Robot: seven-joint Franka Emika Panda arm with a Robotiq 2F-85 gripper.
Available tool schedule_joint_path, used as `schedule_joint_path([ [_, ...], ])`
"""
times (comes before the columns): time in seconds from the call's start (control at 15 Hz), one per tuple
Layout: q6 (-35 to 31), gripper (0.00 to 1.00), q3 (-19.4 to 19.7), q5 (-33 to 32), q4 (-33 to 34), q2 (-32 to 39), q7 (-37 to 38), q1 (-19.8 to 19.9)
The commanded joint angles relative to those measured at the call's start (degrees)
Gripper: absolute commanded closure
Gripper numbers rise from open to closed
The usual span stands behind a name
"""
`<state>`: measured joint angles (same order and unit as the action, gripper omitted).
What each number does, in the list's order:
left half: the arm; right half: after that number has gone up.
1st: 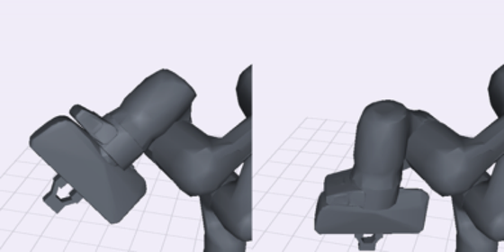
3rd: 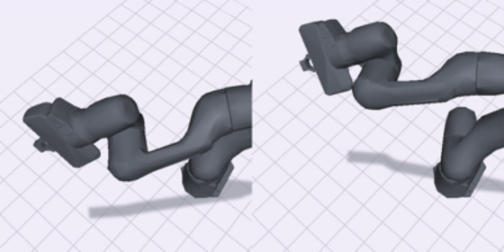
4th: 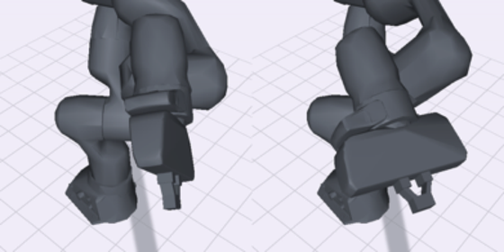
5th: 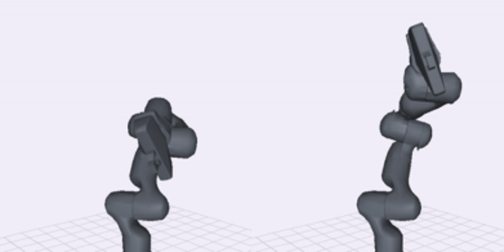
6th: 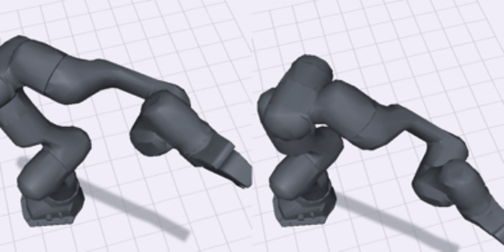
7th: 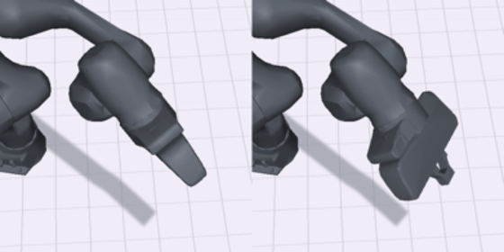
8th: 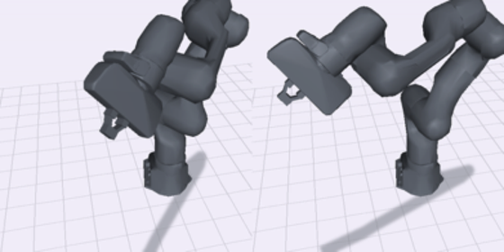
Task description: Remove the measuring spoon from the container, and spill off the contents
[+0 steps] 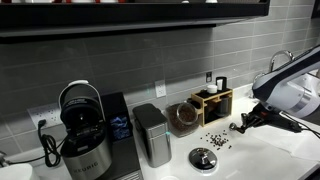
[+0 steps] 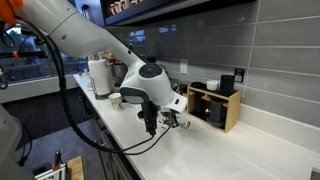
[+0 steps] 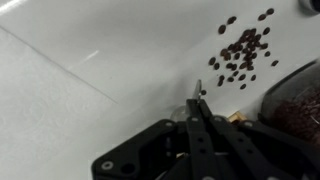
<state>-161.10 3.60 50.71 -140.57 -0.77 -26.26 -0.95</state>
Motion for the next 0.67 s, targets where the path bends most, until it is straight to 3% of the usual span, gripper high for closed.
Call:
schedule_joint_path([
  [0.0,1.4,0.99,0.5,6.3,1.1,2.2,-1.6,0.5],
  [0.6,0.7,0.99,0.3,21.0,3.6,6.5,0.0,1.3],
])
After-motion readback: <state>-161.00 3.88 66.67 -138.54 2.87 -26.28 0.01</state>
